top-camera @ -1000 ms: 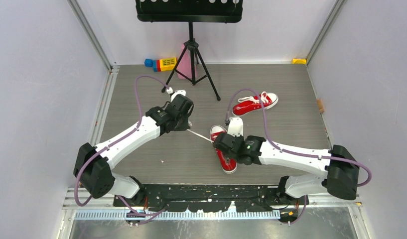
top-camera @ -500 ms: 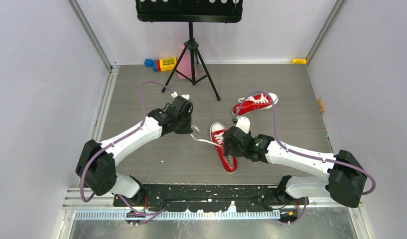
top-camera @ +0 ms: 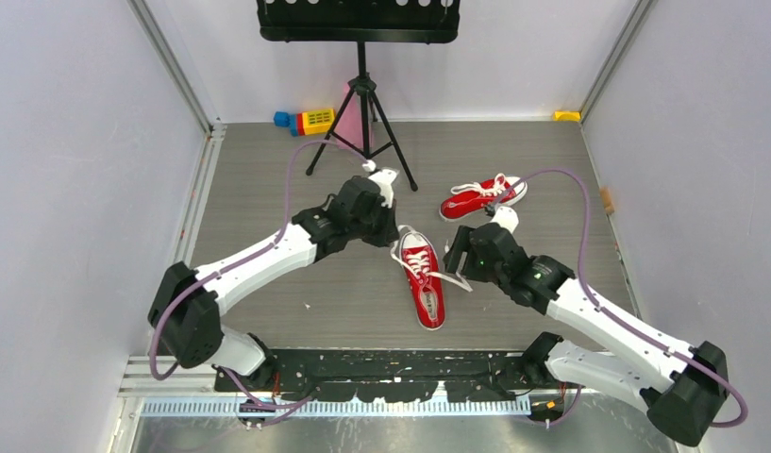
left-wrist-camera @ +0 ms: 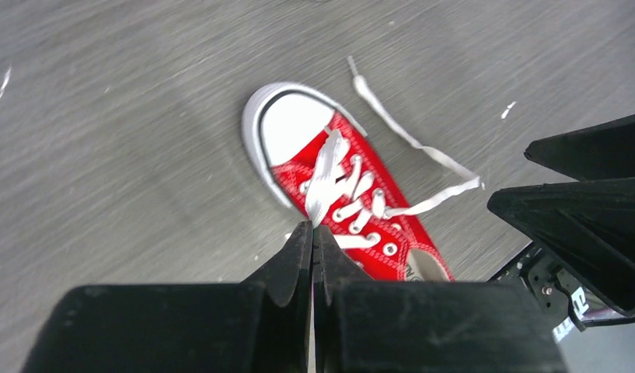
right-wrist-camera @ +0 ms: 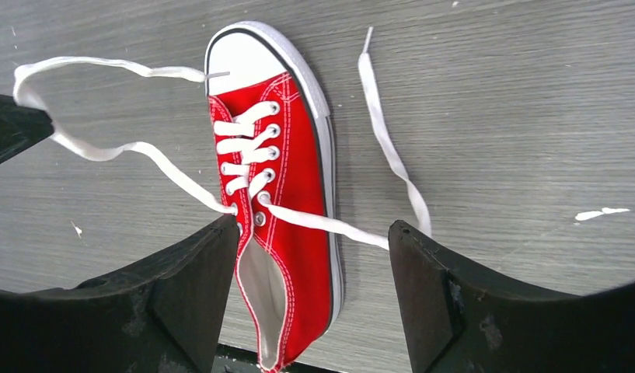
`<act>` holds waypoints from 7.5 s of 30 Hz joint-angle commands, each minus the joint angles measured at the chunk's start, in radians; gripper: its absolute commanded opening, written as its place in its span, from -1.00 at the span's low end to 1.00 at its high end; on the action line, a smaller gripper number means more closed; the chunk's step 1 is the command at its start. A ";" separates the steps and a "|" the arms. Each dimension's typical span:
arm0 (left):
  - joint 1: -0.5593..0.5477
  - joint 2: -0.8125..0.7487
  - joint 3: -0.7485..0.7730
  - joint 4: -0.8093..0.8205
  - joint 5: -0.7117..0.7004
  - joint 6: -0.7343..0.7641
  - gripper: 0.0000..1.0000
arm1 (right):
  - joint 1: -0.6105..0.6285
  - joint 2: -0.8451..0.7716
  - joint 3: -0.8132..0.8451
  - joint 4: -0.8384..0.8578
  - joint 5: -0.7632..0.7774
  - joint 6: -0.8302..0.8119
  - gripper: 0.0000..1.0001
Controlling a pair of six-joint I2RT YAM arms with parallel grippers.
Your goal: Tie the shoes
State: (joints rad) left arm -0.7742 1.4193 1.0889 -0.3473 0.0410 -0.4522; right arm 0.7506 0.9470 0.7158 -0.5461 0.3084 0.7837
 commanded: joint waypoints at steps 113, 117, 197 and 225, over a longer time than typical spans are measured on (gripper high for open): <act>-0.014 0.288 0.091 0.136 0.493 0.190 -1.00 | -0.214 0.078 -0.234 0.132 -0.130 0.136 0.03; -0.014 0.291 0.091 0.125 0.484 0.198 -1.00 | -0.211 0.104 -0.219 0.165 -0.114 0.121 -0.10; -0.022 0.173 -0.059 0.299 0.326 0.238 -1.00 | -0.332 0.763 0.252 0.321 -1.101 -0.151 -1.00; -0.022 0.258 0.080 0.185 0.277 0.290 -1.00 | -0.390 0.671 0.070 0.583 -1.263 0.060 -1.00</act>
State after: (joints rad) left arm -0.7975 1.6836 1.1347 -0.1764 0.2981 -0.1669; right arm 0.3672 1.6234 0.8036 -0.0910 -0.8925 0.7719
